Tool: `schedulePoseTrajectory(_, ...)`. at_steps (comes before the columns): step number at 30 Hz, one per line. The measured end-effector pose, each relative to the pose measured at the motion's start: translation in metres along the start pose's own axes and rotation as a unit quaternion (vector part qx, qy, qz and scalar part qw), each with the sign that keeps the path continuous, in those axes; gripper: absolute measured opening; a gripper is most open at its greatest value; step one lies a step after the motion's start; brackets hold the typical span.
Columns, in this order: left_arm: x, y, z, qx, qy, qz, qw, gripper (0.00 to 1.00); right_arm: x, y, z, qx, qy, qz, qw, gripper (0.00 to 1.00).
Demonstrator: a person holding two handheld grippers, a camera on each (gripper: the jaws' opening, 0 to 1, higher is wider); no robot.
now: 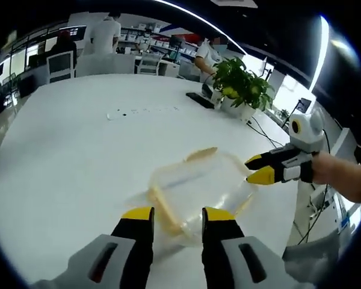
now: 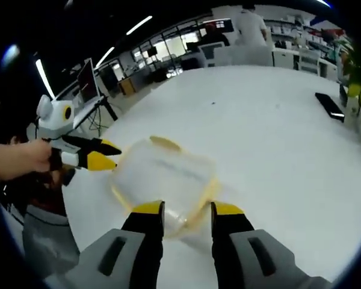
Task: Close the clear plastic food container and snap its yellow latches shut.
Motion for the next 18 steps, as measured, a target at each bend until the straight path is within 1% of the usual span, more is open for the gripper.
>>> schedulePoseTrajectory(2, -0.0021, 0.0025, 0.0004, -0.004, -0.001, -0.005, 1.0000, 0.22, -0.0003, -0.0003, 0.0006, -0.008, -0.001, 0.001, 1.0000, 0.27)
schedulePoseTrajectory(3, -0.0023, 0.0021, -0.0001, -0.003, -0.002, -0.003, 1.0000, 0.22, -0.0006, -0.0009, 0.0014, -0.012, -0.001, 0.002, 0.9999, 0.27)
schedulePoseTrajectory(6, -0.0039, 0.0017, -0.0033, 0.024, -0.006, 0.001, 0.9997, 0.22, -0.0021, -0.0016, 0.0039, -0.043, -0.001, 0.009, 0.9990, 0.26)
schedulePoseTrajectory(8, -0.0047, 0.0021, -0.0042, 0.039, -0.007, 0.004, 0.9992, 0.22, -0.0037, -0.0017, 0.0049, -0.055, -0.003, 0.013, 0.9984, 0.27)
schedulePoseTrajectory(11, -0.0059, 0.0043, -0.0063, 0.070, -0.002, 0.009, 0.9975, 0.23, -0.0043, -0.0016, 0.0042, -0.066, -0.003, 0.015, 0.9977, 0.27)
schedulePoseTrajectory(15, -0.0057, 0.0055, -0.0060, 0.080, -0.003, 0.012, 0.9967, 0.23, -0.0043, -0.0010, 0.0038, -0.073, -0.002, 0.019, 0.9971, 0.27)
schedulePoseTrajectory(18, -0.0065, 0.0068, -0.0071, 0.104, -0.004, 0.017, 0.9944, 0.23, -0.0043, -0.0004, 0.0038, -0.080, -0.001, 0.021, 0.9965, 0.27)
Point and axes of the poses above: the point that each gripper's makers call its tool centre point, and the gripper's own axes: x roughly backward along the fingers, z roughly to its right, y roughly out of its underside, the point moved 1 cm from there along x, roughly backward along the fingers, and after that the axes turned 1 degree about -z, right-handed, at the moved point
